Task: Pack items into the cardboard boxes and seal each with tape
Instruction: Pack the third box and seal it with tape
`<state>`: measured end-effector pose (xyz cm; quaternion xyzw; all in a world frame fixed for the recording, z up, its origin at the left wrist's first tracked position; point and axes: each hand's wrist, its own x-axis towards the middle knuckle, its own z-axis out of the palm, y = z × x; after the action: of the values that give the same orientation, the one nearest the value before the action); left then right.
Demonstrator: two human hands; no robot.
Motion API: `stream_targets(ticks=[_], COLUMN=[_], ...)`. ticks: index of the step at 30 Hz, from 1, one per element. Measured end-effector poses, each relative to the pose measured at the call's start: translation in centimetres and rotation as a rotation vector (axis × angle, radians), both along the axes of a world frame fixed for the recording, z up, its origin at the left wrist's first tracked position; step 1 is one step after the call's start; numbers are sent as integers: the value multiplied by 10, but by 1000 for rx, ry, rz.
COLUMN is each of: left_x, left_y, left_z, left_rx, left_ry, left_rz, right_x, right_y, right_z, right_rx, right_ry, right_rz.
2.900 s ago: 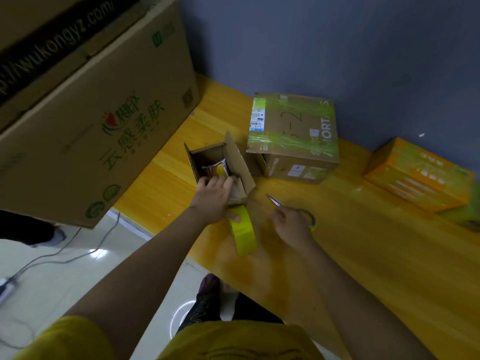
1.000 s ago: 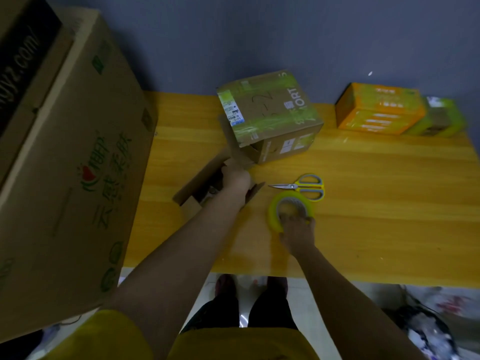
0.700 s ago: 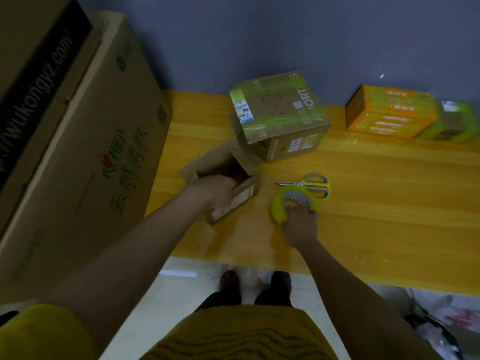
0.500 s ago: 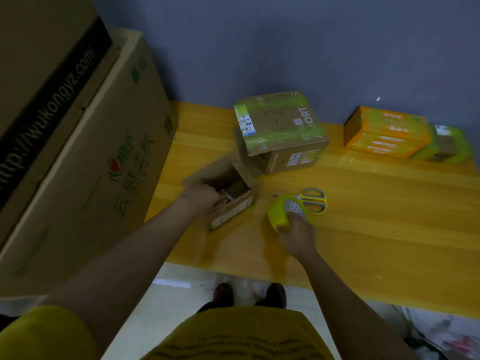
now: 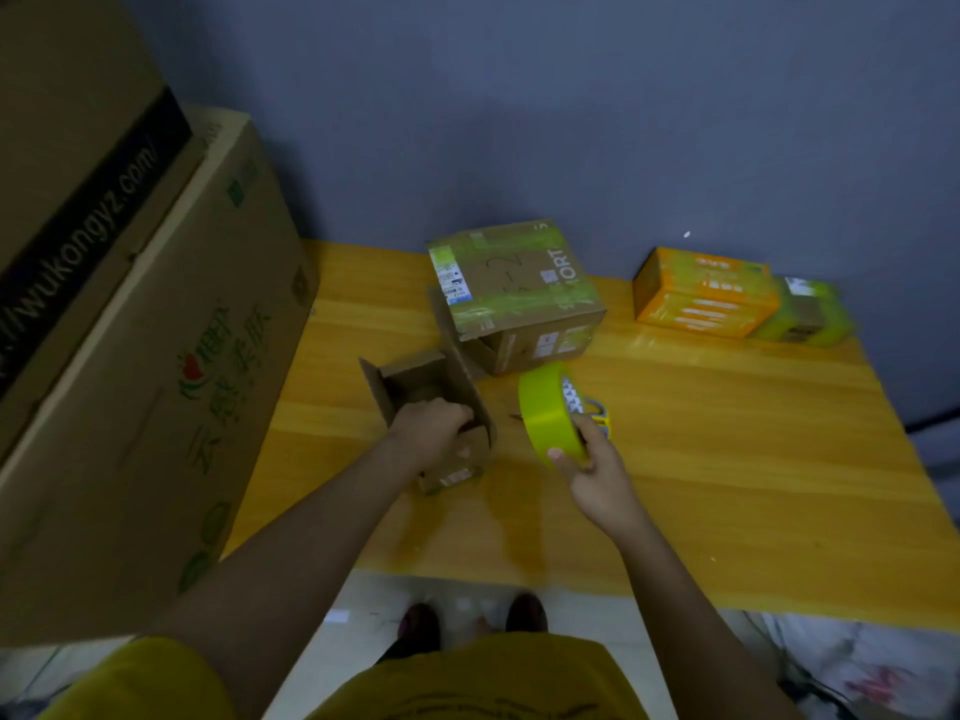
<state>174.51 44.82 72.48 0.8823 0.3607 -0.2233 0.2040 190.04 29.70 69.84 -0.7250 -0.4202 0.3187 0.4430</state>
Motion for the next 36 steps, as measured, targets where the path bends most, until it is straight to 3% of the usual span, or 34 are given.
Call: stream_targets(ticks=[3, 6, 9, 10, 12, 18, 23, 31, 36], left_x=[2, 9, 24, 28, 30, 18, 17, 11, 13], left_y=[1, 3, -2, -4, -4, -13, -28, -32, -7], left_z=[15, 31, 49, 52, 53, 54, 50, 56, 81], left_rx=[111, 276, -82, -192, -202, 126, 384, 449, 233], left_ry=[-32, -387, -677, -688, -714, -839, -709, -946, -1109], left_rz=[121, 271, 260, 243, 192, 8, -14, -64, 182], right_x=[-2, -8, -15, -16, -17, -18, -24, -27, -29], right_y=[-4, -3, 0, 2, 5, 15, 24, 37, 31], right_z=[5, 9, 15, 16, 18, 27, 38, 53, 61], right_rx=[15, 41, 70, 75, 82, 120, 152, 223, 235], right_ry=[21, 7, -43, -58, -68, -90, -32, -7, -79], right_rz=[20, 25, 63, 65, 57, 24, -12, -68, 57])
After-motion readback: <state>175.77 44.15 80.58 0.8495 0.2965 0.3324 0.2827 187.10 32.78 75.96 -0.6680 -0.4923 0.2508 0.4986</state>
